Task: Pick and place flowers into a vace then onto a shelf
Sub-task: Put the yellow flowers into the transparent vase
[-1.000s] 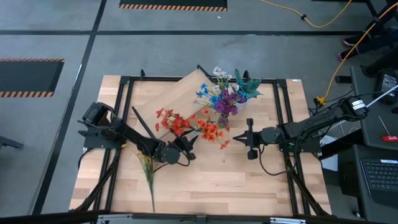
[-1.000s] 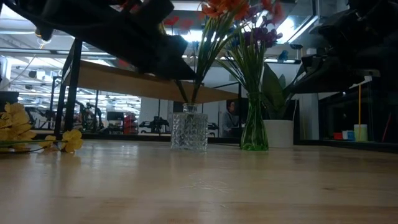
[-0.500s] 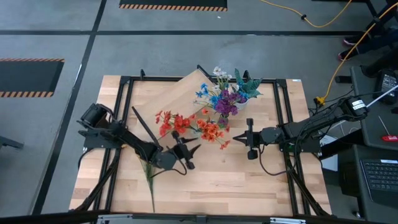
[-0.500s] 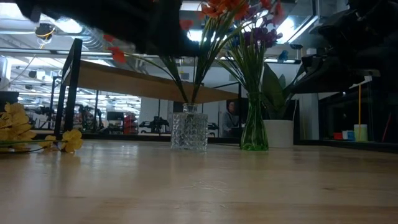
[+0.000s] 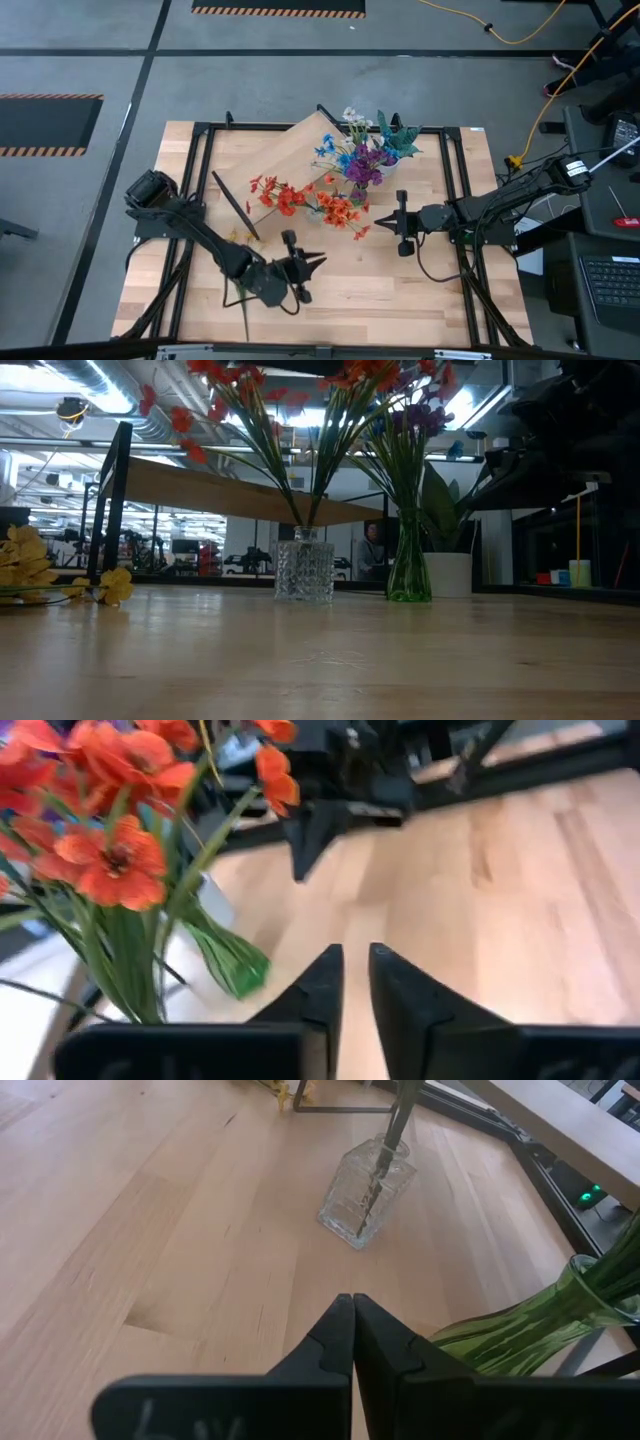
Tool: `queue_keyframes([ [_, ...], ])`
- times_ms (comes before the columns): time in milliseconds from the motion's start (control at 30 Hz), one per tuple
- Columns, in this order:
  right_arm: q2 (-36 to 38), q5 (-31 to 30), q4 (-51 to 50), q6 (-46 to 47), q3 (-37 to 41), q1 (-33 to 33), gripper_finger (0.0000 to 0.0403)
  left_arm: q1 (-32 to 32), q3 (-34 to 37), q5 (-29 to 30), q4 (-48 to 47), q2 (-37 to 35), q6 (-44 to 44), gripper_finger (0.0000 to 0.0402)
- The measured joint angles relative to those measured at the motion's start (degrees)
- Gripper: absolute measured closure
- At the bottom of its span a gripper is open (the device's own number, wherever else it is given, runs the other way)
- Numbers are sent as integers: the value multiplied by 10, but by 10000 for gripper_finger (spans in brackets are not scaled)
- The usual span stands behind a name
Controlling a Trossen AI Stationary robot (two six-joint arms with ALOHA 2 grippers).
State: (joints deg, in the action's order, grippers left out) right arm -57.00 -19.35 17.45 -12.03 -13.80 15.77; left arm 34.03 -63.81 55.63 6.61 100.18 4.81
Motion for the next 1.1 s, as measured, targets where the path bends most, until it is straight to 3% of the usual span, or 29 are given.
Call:
queue_keyframes([
  [133, 0, 0, 0, 0, 0, 0, 396, 13, -68, -39, -192, 0, 145, 394],
  [267, 0, 0, 0, 3, 0, 0, 396, 14, -123, -126, -361, 0, 318, 398],
  [500, 0, 0, 0, -2, 0, 0, 396, 10, -156, -292, -554, 0, 571, 398],
  [667, 0, 0, 0, -5, 0, 0, 396, 21, -157, -408, -647, 0, 726, 398],
  [800, 0, 0, 0, -6, 0, 0, 396, 41, -157, -473, -668, 0, 838, 398],
  [967, 0, 0, 0, -12, 0, 0, 396, 78, -157, -520, -666, 0, 959, 398],
  [1100, 0, 0, 0, -21, 0, 0, 396, 112, -156, -515, -665, 0, 1049, 398],
])
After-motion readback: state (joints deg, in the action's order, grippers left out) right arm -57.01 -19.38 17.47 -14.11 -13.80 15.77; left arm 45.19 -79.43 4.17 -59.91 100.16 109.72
